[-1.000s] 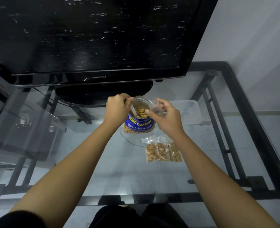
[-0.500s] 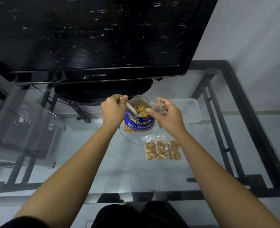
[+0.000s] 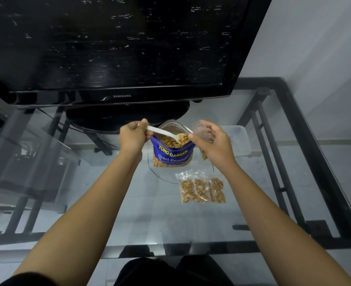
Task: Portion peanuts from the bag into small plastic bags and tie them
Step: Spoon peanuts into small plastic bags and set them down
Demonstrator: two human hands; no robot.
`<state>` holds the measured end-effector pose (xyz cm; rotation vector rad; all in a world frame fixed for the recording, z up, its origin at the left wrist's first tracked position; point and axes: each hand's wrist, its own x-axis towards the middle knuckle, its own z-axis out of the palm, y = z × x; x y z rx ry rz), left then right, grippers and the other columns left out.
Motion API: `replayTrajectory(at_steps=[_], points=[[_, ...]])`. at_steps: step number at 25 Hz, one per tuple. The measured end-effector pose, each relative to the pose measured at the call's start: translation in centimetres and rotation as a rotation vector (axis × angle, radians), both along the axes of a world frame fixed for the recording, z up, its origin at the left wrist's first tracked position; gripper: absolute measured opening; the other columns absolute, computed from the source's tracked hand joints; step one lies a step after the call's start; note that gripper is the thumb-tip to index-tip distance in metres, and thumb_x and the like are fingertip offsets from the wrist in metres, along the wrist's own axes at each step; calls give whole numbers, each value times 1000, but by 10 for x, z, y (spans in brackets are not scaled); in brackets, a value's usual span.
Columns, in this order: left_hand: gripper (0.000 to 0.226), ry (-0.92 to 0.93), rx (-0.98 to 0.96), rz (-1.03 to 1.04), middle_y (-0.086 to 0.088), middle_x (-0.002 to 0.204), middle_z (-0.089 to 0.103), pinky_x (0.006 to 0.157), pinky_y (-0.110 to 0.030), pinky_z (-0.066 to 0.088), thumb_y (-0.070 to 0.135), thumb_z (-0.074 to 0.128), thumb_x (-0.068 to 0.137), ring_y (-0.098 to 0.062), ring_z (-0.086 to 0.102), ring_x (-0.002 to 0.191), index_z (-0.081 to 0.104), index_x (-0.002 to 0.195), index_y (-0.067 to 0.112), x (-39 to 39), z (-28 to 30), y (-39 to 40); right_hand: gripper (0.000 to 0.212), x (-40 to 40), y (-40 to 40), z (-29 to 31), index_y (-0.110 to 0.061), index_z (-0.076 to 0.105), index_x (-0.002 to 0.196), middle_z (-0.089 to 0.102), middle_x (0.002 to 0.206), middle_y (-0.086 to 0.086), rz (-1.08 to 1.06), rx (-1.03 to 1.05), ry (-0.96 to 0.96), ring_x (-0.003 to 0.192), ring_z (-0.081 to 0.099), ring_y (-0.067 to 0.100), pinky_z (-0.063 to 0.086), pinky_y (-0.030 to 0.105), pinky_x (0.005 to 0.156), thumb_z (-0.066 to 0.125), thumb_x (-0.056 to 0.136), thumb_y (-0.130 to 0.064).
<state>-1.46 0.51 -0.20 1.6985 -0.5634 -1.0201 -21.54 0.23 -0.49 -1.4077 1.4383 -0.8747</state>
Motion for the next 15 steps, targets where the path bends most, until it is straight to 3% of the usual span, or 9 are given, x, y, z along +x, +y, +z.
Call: replayTrajectory(at_steps=[5, 9, 12, 15], points=[[18, 91, 25, 60, -4, 64, 54, 43, -9, 43, 22, 51, 94, -6, 50, 52, 59, 85, 9, 30, -2, -4, 60, 0, -6, 6, -18, 53, 127, 59, 121, 2, 102, -150, 272, 100, 54, 10, 42, 9, 73, 76, 73, -34], [20, 56, -20, 57, -2, 60, 52, 44, -12, 42, 22, 52, 94, -7, 45, 49, 58, 78, 13, 46, 12, -10, 59, 11, -11, 7, -14, 54, 126, 61, 119, 5, 207, -270, 519, 104, 57, 21, 43, 26, 84, 73, 74, -35], [19, 34, -82, 18, -1, 60, 52, 50, -15, 42, 22, 52, 94, -7, 46, 52, 60, 79, 13, 53, 30, -17, 59, 22, -12, 10, -15, 53, 127, 60, 120, 5, 219, -293, 543, 105, 58, 23, 46, 31, 86, 72, 75, -34], [18, -17, -110, -57, -1, 63, 54, 56, -15, 45, 23, 53, 93, -6, 49, 56, 63, 84, 12, 50, 43, -21, 59, 31, -13, 12, -15, 53, 127, 60, 120, 5, 216, -273, 492, 104, 57, 22, 44, 28, 83, 73, 75, -34]])
